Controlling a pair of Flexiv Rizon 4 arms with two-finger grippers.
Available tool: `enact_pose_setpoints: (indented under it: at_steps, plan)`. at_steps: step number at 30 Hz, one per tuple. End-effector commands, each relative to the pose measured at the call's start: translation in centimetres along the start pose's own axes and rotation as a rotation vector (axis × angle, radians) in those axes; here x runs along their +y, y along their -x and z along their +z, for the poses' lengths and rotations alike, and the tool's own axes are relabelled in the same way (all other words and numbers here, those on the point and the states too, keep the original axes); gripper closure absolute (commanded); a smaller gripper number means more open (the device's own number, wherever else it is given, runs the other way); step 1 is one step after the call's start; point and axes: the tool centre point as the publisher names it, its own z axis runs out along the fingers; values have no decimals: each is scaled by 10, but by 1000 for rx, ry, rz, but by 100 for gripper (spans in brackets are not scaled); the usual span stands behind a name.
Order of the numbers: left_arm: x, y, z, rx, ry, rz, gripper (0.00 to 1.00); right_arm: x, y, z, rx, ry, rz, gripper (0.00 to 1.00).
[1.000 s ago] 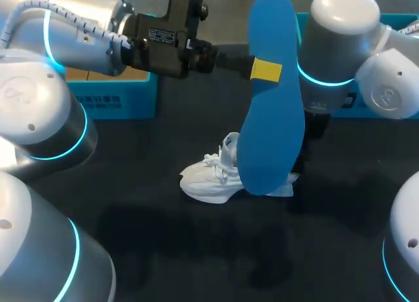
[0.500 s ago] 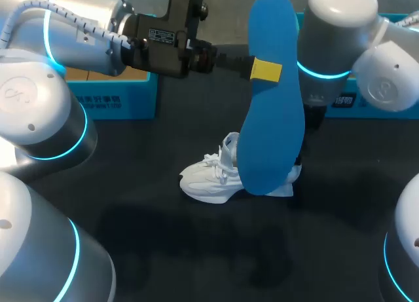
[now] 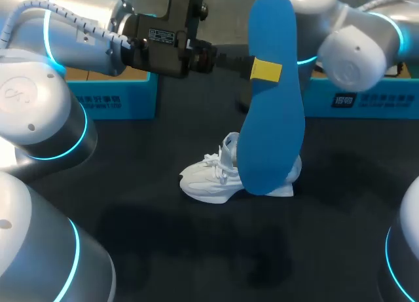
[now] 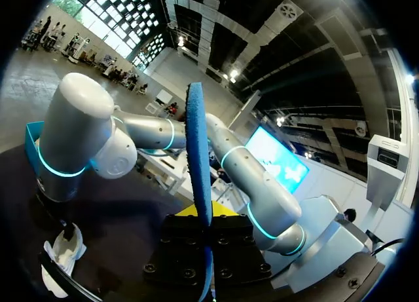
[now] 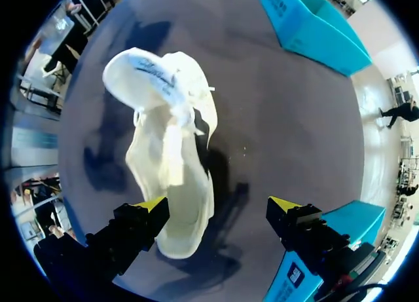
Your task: Take the shoe out of the shoebox, open the shoe tongue, remove and reinsert the insole, then place the shoe into the shoebox
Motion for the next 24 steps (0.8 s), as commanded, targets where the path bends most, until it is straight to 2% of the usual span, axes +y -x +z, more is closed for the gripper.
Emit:
enact_pose_setpoints:
  at_steps: [1,7,17,20,22,24]
  plan:
    - [1,0,0,0,-1,0,100,23,10,20,43,-33,-14,0]
    - [1,0,0,0,-1,0,100,30,4,33,70,-18,-20,0]
    - [1,0,0,0,-1,0,100,27,-5,54,103,-15,9,0]
    - [1,0,0,0,-1,0,100,21,-7,60,109,-8,25,9]
    - [1,0,0,0,-1,0,100,21,-8,64,116,-8,28,19]
    - [1,0,0,0,-1,0,100,21,-8,65,117,-7,28,20]
